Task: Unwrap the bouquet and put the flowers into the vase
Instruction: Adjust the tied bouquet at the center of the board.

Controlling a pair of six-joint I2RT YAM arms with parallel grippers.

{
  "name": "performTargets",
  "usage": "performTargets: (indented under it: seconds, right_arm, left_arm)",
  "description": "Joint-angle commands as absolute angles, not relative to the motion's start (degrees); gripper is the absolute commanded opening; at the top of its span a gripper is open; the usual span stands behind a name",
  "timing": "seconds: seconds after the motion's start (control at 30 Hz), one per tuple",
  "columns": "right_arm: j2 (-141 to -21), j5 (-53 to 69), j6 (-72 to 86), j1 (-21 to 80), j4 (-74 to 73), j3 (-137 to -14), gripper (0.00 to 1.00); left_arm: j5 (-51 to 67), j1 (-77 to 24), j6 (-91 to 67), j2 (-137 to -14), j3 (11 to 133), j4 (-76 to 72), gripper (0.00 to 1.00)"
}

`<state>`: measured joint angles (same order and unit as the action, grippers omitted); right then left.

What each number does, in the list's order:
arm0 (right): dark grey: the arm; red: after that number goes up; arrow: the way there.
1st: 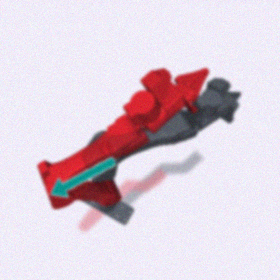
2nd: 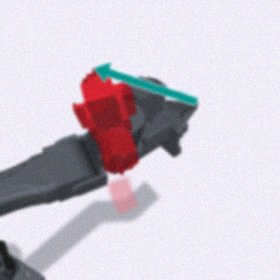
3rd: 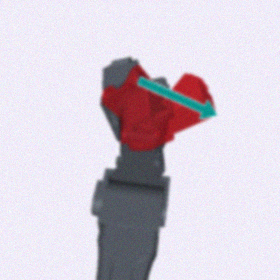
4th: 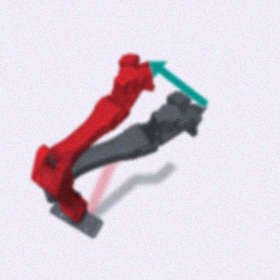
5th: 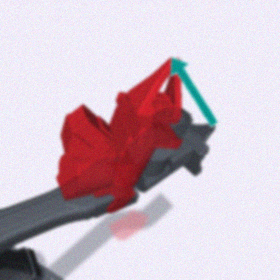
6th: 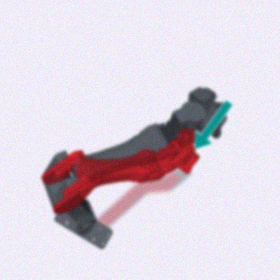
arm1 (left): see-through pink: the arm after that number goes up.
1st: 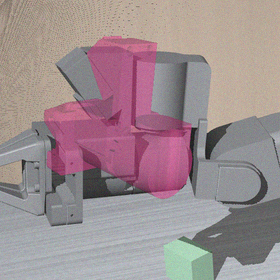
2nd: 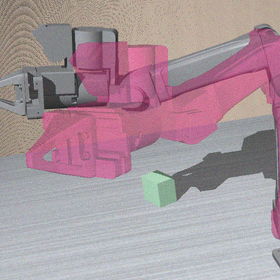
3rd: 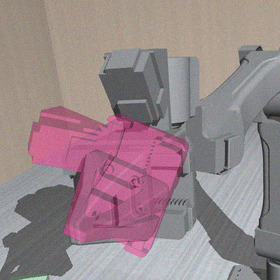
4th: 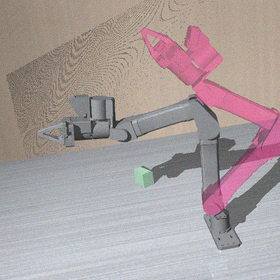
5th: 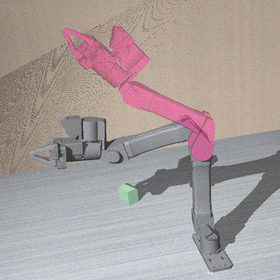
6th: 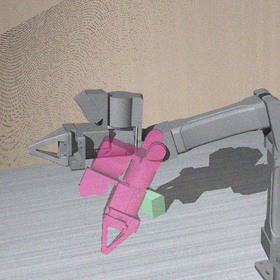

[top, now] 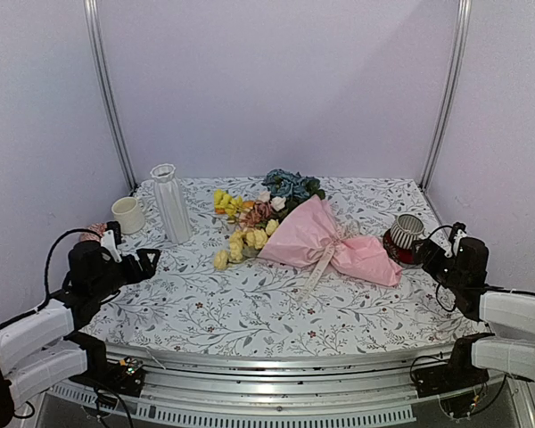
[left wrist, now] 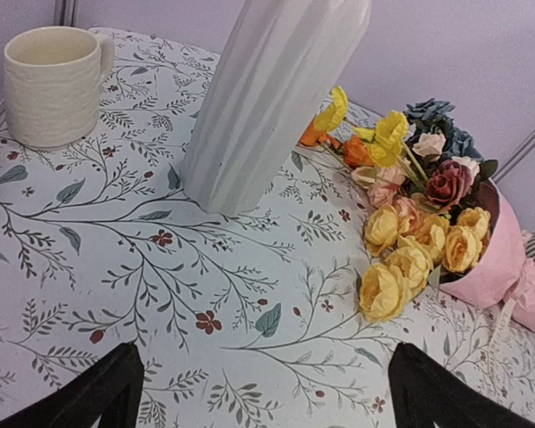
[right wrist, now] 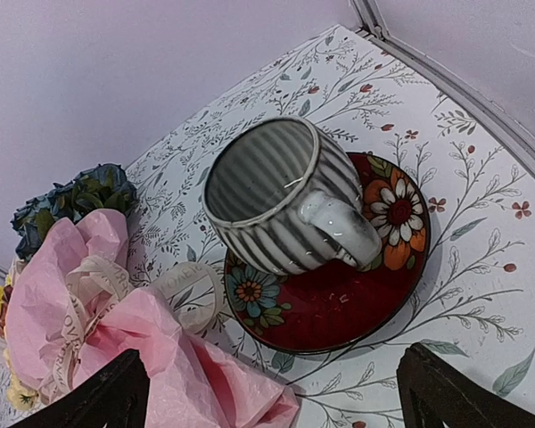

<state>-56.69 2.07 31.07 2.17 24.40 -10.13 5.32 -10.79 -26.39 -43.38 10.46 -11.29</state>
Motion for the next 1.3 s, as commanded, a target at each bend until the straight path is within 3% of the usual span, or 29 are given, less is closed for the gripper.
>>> performTargets:
  seconds: [0.0,0.17,0.47,0.67,0.77,1.27]
  right_arm:
    - [-55.7,1.3,31.4,2.0,23.9,-11.8,0.99]
    - [-55.2,-2.4,31.0,2.0,17.9,-15.1,0.99]
    - [-55.7,4.7,26.7,2.0,9.6,-25.8,0.99]
    - [-64.1,15.3,21.6,2.0,5.3,-35.1,0.99]
    - [-69.2,20.0,20.0,2.4,3.4,-39.6,0.99]
    - [-85.0,22.4,11.7,11.2,-5.7,-55.0,0.99]
  left_arm:
    - [2.3,-11.4,-26.9,-42.2,11.6,-9.9,0.98]
    - [-6.2,-11.4,-29.2,-41.3,13.9,-3.4,0.98]
    - [-6.2,-10.7,-35.0,-40.4,18.4,6.7,0.98]
    - [8.7,-9.6,-33.9,-42.6,17.4,-0.4,0.93]
    - [14.5,-9.8,-34.0,-44.6,17.0,-3.1,0.96]
    - [20.1,-17.1,-39.4,-50.3,11.8,-19.4,0.98]
